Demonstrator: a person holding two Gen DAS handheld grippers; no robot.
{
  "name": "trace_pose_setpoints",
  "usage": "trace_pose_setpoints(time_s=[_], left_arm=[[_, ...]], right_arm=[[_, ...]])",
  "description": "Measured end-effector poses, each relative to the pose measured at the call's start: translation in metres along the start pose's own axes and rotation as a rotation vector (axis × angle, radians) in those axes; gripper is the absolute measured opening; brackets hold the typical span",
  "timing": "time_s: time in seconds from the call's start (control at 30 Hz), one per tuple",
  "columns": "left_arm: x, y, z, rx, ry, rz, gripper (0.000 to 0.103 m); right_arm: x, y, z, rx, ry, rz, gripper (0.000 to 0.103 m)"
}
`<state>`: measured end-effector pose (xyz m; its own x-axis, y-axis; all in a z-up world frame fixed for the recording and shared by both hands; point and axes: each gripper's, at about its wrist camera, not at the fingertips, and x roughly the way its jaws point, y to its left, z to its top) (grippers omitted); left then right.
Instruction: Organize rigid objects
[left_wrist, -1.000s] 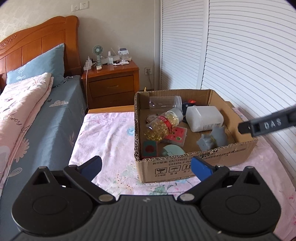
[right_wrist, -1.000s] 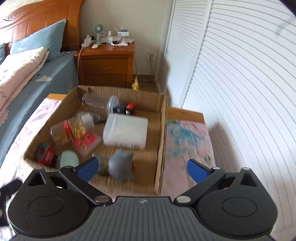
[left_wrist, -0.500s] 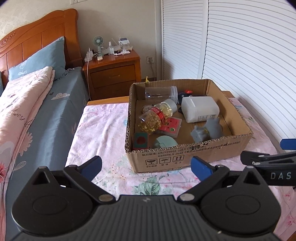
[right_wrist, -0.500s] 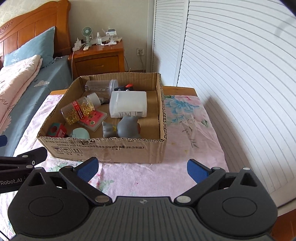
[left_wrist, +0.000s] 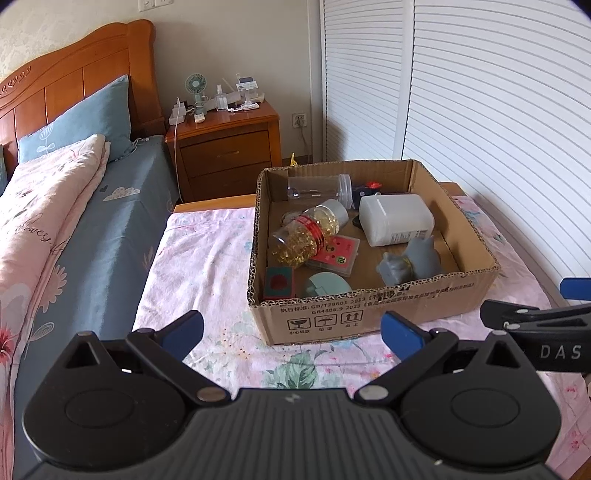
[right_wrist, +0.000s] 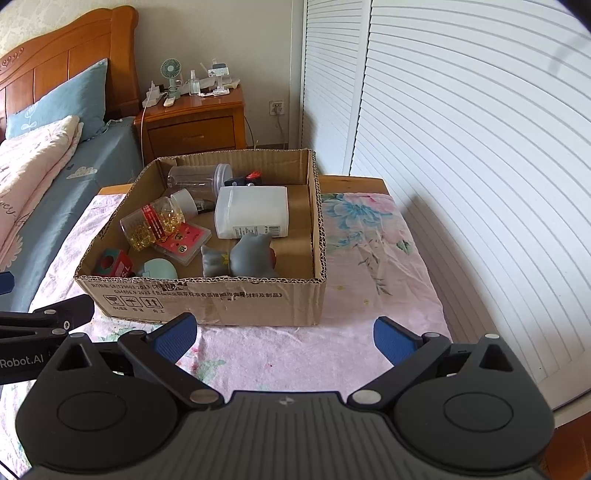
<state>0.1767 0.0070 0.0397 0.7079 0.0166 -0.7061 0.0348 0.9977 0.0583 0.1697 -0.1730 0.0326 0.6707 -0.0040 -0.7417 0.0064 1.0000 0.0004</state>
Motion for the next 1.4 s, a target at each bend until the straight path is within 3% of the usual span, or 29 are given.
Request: trace_pose_setpoints(time_s=[1.4], left_arm=[[-0.0015,-0.0019,0.0014,-0.006,-0.003,0.019,0.102]], right_arm=[[-0.0068,0.0,-0.0023,0.005,-0.032,-0.026,0.103]])
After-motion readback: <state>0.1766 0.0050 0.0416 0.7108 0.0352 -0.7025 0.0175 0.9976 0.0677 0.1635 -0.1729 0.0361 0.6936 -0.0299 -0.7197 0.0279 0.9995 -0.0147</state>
